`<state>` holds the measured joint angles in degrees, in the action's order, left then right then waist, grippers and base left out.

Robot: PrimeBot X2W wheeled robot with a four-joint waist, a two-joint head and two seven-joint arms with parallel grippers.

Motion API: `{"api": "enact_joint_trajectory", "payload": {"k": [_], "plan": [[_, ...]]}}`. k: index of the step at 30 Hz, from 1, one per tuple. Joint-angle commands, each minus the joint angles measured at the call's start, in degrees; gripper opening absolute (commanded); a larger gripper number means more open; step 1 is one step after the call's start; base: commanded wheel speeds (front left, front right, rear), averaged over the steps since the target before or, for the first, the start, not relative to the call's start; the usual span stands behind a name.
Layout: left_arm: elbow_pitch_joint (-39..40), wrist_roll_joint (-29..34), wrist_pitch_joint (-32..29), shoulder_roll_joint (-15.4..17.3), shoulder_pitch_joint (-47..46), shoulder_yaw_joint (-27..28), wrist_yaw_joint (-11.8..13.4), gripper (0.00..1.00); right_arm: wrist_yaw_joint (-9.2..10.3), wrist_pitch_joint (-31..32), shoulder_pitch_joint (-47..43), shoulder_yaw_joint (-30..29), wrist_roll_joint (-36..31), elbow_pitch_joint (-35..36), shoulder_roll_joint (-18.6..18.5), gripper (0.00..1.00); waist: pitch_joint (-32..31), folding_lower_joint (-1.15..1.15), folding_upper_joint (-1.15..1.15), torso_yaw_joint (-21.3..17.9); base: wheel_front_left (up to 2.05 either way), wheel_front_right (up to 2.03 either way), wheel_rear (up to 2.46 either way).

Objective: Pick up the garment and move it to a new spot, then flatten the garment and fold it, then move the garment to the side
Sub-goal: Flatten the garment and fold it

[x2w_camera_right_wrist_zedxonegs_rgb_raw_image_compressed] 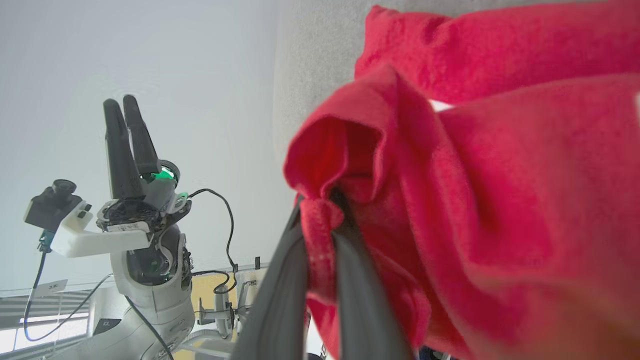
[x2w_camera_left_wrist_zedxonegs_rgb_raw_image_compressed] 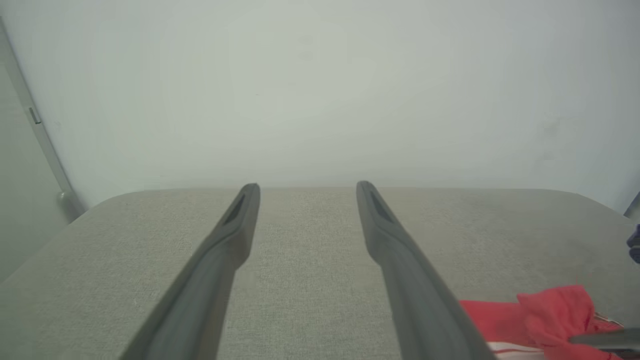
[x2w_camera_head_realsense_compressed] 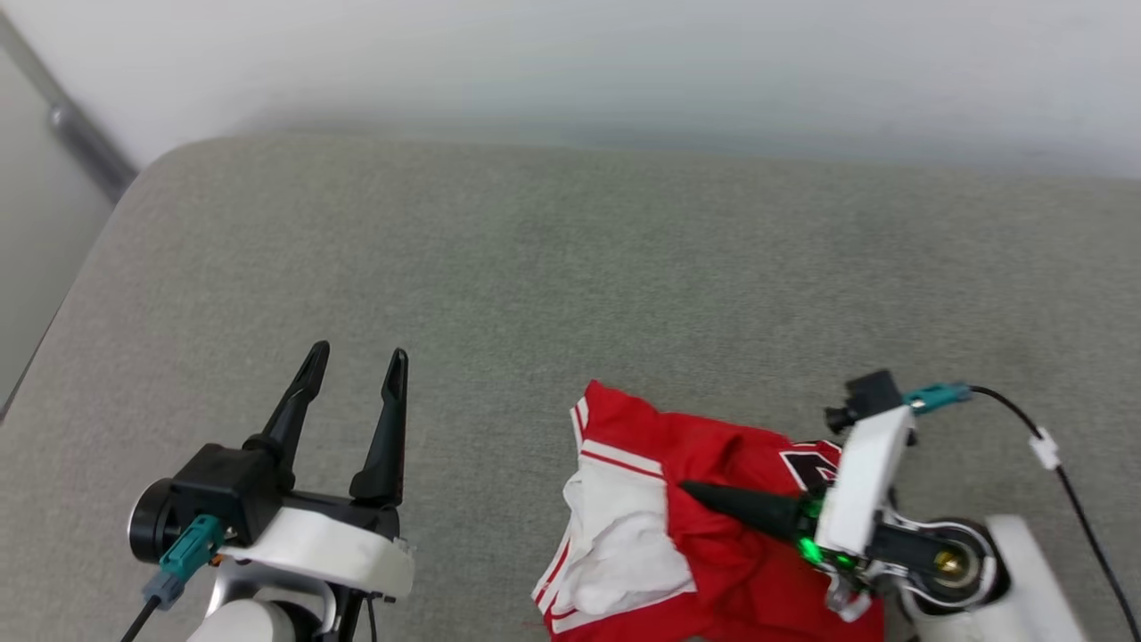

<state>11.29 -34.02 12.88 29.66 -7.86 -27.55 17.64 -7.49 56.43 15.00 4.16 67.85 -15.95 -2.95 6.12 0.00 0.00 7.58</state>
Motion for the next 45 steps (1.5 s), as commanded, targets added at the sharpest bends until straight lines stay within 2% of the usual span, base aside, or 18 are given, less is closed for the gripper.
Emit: {"api": "enact_joint_trajectory", "payload": {"k": [1,6,7,8,9,16,19,22,24,29,32,38,45], "plan": [[-0.5,0.1,0.5,-0.8,-1.2,-0.2,-0.5,1.0,0.0,-2.6,1.9,2.8,0.9,-1.9,0.1,0.0,1.9,0.0,0.0,2.0,0.0,0.0,0.0],[-2.2,0.0,1.4,-2.5,-2.6,-0.4,-1.9,1.0,0.0,-9.3,5.3,8.4,-0.1,-8.2,0.1,0.0,3.4,0.0,0.0,3.8,0.0,0.0,0.0],[-2.5,0.0,1.4,-2.8,-2.8,-0.4,-2.0,1.0,0.0,-10.6,5.9,9.1,-1.1,-9.5,0.1,0.16,3.6,0.0,0.0,4.0,0.0,0.0,0.0],[-2.9,0.0,1.6,-3.0,-2.9,-0.3,-2.3,1.0,0.0,-11.8,6.4,9.7,-1.5,-10.5,0.1,0.55,3.6,0.0,0.0,4.1,0.0,0.0,0.0],[-3.3,0.0,1.6,-3.1,-3.0,-0.2,-2.5,1.0,0.0,-12.6,6.8,10.2,-1.3,-11.2,0.1,1.0,3.7,0.0,0.0,4.2,0.0,0.0,0.0],[-5.0,0.7,2.0,-3.7,-2.5,0.3,-2.8,1.0,0.0,-16.3,8.7,13.5,-2.1,-9.7,0.0,1.0,2.2,0.0,0.0,2.3,0.0,0.0,0.0],[-5.3,0.9,2.0,-3.3,-1.8,0.7,-2.3,1.0,0.0,-19.5,8.9,14.2,-6.0,-6.6,-2.3,1.0,1.0,0.0,0.0,0.9,0.0,0.0,0.0],[-5.3,1.0,2.1,-3.1,-1.3,1.1,-1.7,1.0,0.0,-25.1,7.9,14.7,-13.6,-3.4,-5.7,1.0,0.0,0.0,0.0,-0.5,0.0,0.0,0.0],[-5.2,1.1,2.1,-2.9,-0.7,1.5,-1.3,1.0,0.0,-29.7,7.0,14.0,-21.3,-2.0,-8.8,1.0,-0.4,0.0,0.0,-1.3,0.0,0.0,0.0],[-4.9,1.1,2.2,-2.5,1.0,3.0,0.2,1.0,0.0,-39.7,3.5,7.4,-39.6,1.6,-13.1,1.0,-1.6,0.0,0.0,-3.6,0.0,0.0,0.0],[-4.7,1.5,2.3,-2.0,2.2,4.0,1.0,1.0,0.0,-44.8,-0.1,2.3,-46.4,5.5,-12.0,1.0,-2.4,0.0,0.0,-4.9,0.0,0.0,0.0],[-4.9,1.8,2.3,-1.5,4.3,5.3,1.5,1.0,0.0,-51.1,-5.2,-3.7,-52.5,13.1,-9.4,1.0,-3.8,0.0,0.0,-6.9,0.0,0.0,0.0],[-4.3,2.6,2.4,-1.2,8.3,6.8,2.4,1.0,0.0,-53.9,-11.8,-4.2,-55.2,20.6,-6.1,1.0,-6.2,0.0,0.0,-8.2,0.0,0.0,0.0]]}}
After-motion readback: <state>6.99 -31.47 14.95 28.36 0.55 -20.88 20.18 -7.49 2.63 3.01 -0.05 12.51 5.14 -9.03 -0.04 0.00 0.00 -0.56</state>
